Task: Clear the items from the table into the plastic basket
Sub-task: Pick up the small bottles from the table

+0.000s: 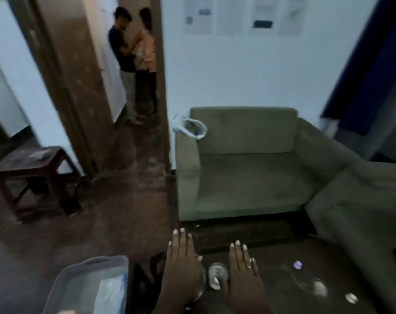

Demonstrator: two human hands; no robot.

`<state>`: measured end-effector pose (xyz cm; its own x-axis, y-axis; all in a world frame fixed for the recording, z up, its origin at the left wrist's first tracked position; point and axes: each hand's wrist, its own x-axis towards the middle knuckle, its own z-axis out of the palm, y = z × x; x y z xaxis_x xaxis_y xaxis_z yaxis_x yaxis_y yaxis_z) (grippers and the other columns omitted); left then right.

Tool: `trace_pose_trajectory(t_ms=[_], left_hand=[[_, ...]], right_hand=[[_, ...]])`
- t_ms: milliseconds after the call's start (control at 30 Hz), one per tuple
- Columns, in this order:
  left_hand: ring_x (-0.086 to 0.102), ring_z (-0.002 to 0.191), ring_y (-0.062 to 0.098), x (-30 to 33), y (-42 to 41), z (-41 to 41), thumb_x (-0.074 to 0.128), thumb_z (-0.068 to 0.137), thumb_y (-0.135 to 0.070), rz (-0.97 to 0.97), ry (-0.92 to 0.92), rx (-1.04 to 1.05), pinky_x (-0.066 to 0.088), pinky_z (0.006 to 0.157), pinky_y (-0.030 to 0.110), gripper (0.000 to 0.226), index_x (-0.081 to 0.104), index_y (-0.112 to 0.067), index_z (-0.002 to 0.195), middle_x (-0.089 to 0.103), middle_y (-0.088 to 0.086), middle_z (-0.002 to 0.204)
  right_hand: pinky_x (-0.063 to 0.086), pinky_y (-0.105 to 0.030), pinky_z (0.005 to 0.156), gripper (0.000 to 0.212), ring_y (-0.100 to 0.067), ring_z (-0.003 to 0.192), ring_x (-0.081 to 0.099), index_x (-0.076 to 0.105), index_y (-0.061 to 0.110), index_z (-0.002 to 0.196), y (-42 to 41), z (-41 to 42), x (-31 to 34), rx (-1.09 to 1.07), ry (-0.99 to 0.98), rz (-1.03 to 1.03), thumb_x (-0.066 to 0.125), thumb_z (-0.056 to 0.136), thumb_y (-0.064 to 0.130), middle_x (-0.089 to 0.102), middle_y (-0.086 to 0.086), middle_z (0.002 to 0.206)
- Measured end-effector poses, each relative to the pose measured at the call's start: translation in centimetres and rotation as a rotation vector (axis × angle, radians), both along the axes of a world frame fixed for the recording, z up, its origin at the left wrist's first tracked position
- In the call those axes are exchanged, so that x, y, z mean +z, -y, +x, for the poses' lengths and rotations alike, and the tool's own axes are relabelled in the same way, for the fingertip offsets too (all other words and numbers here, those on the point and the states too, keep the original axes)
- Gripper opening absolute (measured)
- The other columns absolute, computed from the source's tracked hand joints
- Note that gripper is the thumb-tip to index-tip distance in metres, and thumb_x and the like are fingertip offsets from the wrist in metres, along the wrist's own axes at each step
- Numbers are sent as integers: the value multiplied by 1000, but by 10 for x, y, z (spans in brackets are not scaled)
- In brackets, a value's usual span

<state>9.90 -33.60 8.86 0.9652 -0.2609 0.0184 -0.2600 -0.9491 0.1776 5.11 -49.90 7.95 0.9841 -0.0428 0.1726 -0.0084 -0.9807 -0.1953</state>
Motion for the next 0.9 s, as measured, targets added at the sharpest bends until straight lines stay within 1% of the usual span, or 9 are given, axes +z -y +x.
trace_pose_trajectory(t_ms=[33,100,167,233,333,500,633,767,900], left_hand=[[59,124,40,5,14,-3,40,80,-40,-7,46,-16,21,112,40,65,68,3,120,61,25,134],[53,131,41,6,40,-11,41,85,-39,-38,106,-44,29,114,44,65,62,5,129,54,27,140],[32,145,41,0,59,-19,43,93,-38,-40,93,-108,31,117,48,67,42,4,145,34,27,155],[2,153,36,-12,75,-25,36,100,-41,22,38,-187,10,124,44,71,14,-1,156,3,22,165],[-9,153,32,-35,86,-35,33,102,-42,43,14,-285,2,124,42,72,6,-4,157,-7,18,165],[-4,154,29,-69,88,-46,34,103,-41,86,-70,-403,5,125,41,71,8,-3,156,-1,17,166],[17,151,27,-110,89,-56,36,102,-40,113,-154,-465,16,123,38,69,15,-4,155,17,16,164],[51,127,30,-175,100,-54,43,100,-36,209,-264,-418,44,100,40,52,38,-8,144,48,13,144],[57,118,32,-250,115,-50,52,95,-40,220,-475,-253,49,90,39,40,54,-11,123,56,12,128]], right_hand=[[55,-43,89,83,-19,138,46,68,3,123,17,-9,5,-53,-20,-31,40,67,57,52,-10,144],[53,-49,93,81,-31,126,59,64,0,127,44,-23,7,-133,-80,-60,41,71,54,56,-16,140],[45,-51,103,78,-35,134,50,53,-1,138,63,-36,-2,-183,-71,-73,50,78,49,49,-19,146],[34,-52,113,83,-36,144,34,38,-1,147,76,-49,-16,-264,-66,-55,62,82,44,35,-19,155],[26,-50,118,88,-33,150,22,25,1,153,81,-70,-38,-336,-103,-52,59,87,48,22,-18,161],[15,-47,121,88,-27,153,5,8,6,157,83,-101,-80,-431,-219,-51,44,92,55,6,-12,166],[13,-46,121,84,-26,154,3,9,8,157,88,-116,-119,-473,-303,-32,44,93,52,4,-10,166],[11,-46,121,76,-27,153,4,11,8,156,101,-112,-175,-458,-364,-71,42,97,45,8,-10,166],[22,-48,118,73,-31,152,13,10,12,156,120,-99,-242,-481,-483,-55,41,98,44,14,-10,165]])
